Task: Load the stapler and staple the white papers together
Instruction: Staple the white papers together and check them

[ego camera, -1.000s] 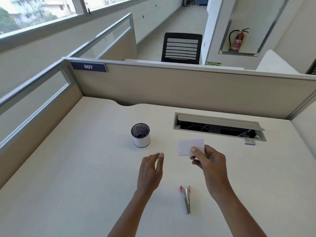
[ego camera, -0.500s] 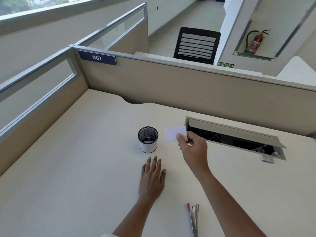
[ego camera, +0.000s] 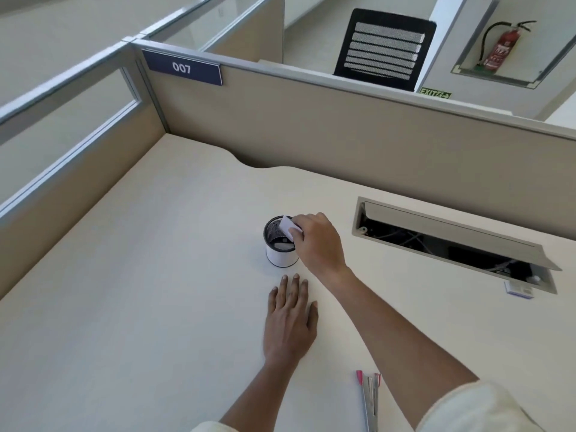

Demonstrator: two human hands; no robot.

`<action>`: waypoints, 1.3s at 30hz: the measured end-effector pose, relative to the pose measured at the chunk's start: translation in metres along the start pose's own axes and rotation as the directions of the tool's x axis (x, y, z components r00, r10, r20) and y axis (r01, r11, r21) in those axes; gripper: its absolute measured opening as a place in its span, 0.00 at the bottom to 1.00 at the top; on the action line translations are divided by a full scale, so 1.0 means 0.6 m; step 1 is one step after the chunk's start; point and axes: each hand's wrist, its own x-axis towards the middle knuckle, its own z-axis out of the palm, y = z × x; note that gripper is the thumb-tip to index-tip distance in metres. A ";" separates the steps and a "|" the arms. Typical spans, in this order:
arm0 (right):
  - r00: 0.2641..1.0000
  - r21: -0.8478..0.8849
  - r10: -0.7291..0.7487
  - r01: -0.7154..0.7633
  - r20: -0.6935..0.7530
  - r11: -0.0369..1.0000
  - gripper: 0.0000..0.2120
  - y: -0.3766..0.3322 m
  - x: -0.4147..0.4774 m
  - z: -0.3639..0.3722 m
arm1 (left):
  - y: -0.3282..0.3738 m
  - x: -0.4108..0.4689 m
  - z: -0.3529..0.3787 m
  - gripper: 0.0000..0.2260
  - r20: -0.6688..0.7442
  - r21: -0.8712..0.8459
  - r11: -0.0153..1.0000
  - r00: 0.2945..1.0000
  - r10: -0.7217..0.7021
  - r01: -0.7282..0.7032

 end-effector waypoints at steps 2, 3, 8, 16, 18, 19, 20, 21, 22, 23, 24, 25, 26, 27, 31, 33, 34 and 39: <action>0.999 -0.046 0.002 0.000 0.040 0.999 0.12 -0.004 0.006 0.001 | 0.006 0.001 -0.001 0.25 -0.005 -0.002 1.000 1.000 0.007 -0.007; 0.998 -0.064 -0.003 0.007 0.058 0.998 0.14 -0.011 0.009 0.010 | -0.001 0.000 0.000 0.24 -0.007 0.000 1.000 1.000 0.003 -0.003; 0.977 -0.143 0.068 -0.039 0.202 0.989 0.12 -0.014 0.014 0.026 | -0.002 0.000 0.000 0.25 -0.005 -0.012 1.000 1.000 -0.003 0.003; 0.988 0.081 0.078 -0.089 0.133 0.993 0.06 0.002 0.004 0.015 | -0.002 0.002 0.002 0.26 -0.009 -0.017 1.000 1.000 -0.012 0.012; 0.995 0.167 0.086 -0.092 0.045 0.982 0.04 0.006 -0.004 0.007 | -0.002 0.002 0.002 0.26 -0.014 -0.020 1.000 1.000 -0.010 0.010; 0.996 0.209 0.092 -0.089 -0.006 0.974 0.02 0.009 -0.009 0.000 | -0.002 0.001 0.002 0.26 -0.015 -0.022 1.000 1.000 -0.011 0.010; 0.994 0.242 0.102 -0.087 -0.050 0.966 0.02 0.011 -0.015 -0.009 | -0.002 0.001 0.002 0.26 -0.015 -0.025 1.000 1.000 -0.012 0.011; 0.989 0.264 0.118 -0.092 -0.083 0.960 0.01 0.014 -0.023 -0.019 | -0.002 0.000 0.001 0.26 -0.015 -0.027 1.000 1.000 -0.015 0.014; 0.984 0.280 0.139 -0.103 -0.112 0.955 0.01 0.020 -0.033 -0.034 | 0.003 0.000 0.001 0.26 -0.020 -0.029 1.000 1.000 -0.008 0.008; 0.980 0.296 0.152 -0.108 -0.131 0.949 0.01 0.024 -0.041 -0.043 | 0.000 0.001 0.001 0.26 -0.019 -0.026 1.000 1.000 -0.014 0.013; 0.975 0.310 0.167 -0.115 -0.147 0.944 0.01 0.029 -0.049 -0.052 | -0.002 0.001 0.000 0.27 -0.021 -0.023 1.000 1.000 -0.017 0.016; 0.968 0.318 0.186 -0.125 -0.169 0.940 0.01 0.039 -0.063 -0.070 | 0.004 0.001 -0.001 0.27 -0.022 -0.020 1.000 1.000 -0.010 0.010; 0.961 0.333 0.206 -0.137 -0.182 0.933 0.01 0.043 -0.072 -0.081 | 0.000 0.002 -0.001 0.27 -0.028 -0.018 1.000 1.000 -0.014 0.014; 0.952 0.348 0.228 -0.147 -0.203 0.926 0.01 0.051 -0.085 -0.096 | 0.000 0.002 -0.003 0.28 -0.020 -0.018 1.000 1.000 -0.018 0.018; 0.896 0.398 0.340 -0.212 -0.285 0.893 0.02 0.090 -0.144 -0.157 | 0.005 0.000 -0.011 0.31 -0.013 -0.033 0.999 1.000 -0.004 0.003; 0.867 0.420 0.398 -0.255 -0.300 0.871 0.02 0.109 -0.169 -0.179 | 0.006 0.005 -0.018 0.32 -0.007 -0.057 0.998 1.000 -0.025 0.024; 0.851 0.431 0.425 -0.274 -0.308 0.860 0.02 0.118 -0.184 -0.190 | 0.011 0.007 -0.024 0.33 -0.010 -0.079 0.996 0.999 -0.036 0.035; 0.794 0.444 0.518 -0.357 -0.319 0.822 0.04 0.167 -0.266 -0.235 | 0.062 0.011 -0.068 0.26 -0.067 -0.248 0.968 0.997 -0.042 0.024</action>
